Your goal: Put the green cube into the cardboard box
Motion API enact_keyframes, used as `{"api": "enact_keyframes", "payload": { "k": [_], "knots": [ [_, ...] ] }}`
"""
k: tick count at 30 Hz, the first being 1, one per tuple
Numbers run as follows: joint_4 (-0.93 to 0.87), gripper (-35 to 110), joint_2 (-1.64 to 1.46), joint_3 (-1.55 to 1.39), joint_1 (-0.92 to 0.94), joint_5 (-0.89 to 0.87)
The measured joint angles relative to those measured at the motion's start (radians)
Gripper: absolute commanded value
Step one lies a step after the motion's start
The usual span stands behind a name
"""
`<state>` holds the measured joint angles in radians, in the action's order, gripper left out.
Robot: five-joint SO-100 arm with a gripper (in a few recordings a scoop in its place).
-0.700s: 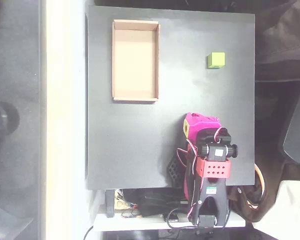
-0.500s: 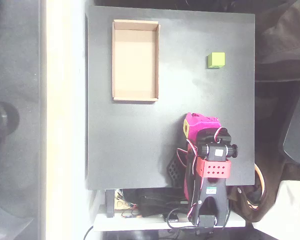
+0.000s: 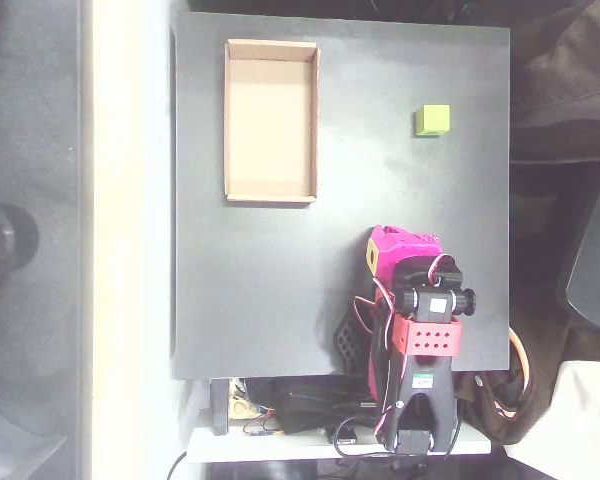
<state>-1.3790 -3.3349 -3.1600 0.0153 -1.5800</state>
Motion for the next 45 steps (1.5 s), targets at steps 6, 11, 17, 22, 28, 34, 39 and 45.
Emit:
{"api": "enact_keyframes", "payload": {
  "k": [6, 11, 17, 22, 28, 34, 39, 45],
  "knots": [
    [0.000, 3, 0.000, 0.000, 0.000, 0.000],
    [0.000, 3, 0.000, 0.000, 0.000, 0.000],
    [0.000, 3, 0.000, 0.000, 0.000, 0.000],
    [0.000, 3, 0.006, 0.000, 0.000, -0.002],
    [0.000, 3, 0.006, 0.000, 0.000, -0.003],
    [-0.017, 3, 0.034, 0.074, 0.000, -0.009],
    [-0.018, 3, 0.137, 0.221, 0.000, -0.012],
    [-0.018, 3, 0.322, 0.472, 0.000, -0.012]
  ]
}}
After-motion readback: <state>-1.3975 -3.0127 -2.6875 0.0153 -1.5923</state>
